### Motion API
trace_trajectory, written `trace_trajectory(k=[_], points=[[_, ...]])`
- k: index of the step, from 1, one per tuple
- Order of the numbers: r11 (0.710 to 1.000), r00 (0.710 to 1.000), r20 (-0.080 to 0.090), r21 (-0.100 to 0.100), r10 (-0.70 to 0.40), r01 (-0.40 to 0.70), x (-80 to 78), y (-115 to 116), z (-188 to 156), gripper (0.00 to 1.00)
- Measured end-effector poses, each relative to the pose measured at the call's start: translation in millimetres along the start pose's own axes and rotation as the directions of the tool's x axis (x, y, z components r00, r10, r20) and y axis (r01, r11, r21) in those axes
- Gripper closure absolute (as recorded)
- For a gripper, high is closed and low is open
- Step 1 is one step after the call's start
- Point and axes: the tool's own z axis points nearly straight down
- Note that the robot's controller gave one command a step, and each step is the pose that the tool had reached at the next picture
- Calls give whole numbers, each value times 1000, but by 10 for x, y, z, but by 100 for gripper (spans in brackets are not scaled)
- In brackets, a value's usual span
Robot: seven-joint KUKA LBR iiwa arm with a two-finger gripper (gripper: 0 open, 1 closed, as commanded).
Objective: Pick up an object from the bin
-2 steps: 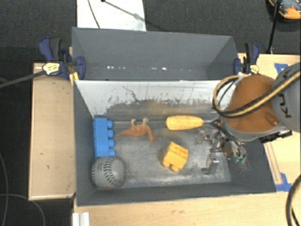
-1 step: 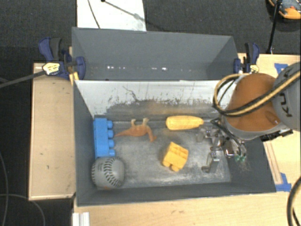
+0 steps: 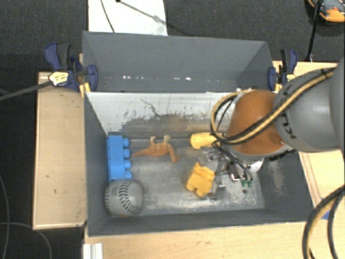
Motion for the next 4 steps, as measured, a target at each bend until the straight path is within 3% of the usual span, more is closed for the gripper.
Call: trace_trajectory(k=[1,2,3,4], points=[[993,993,-3,-2,-116,116,-22,177,21,0],[999,999,-4,-2,-39,39,84,177,-137,0],[1000,1000,-5,-2,-30,30,92,282,181,0],[986,986,-2,0,166,-166,85,175,171,100]])
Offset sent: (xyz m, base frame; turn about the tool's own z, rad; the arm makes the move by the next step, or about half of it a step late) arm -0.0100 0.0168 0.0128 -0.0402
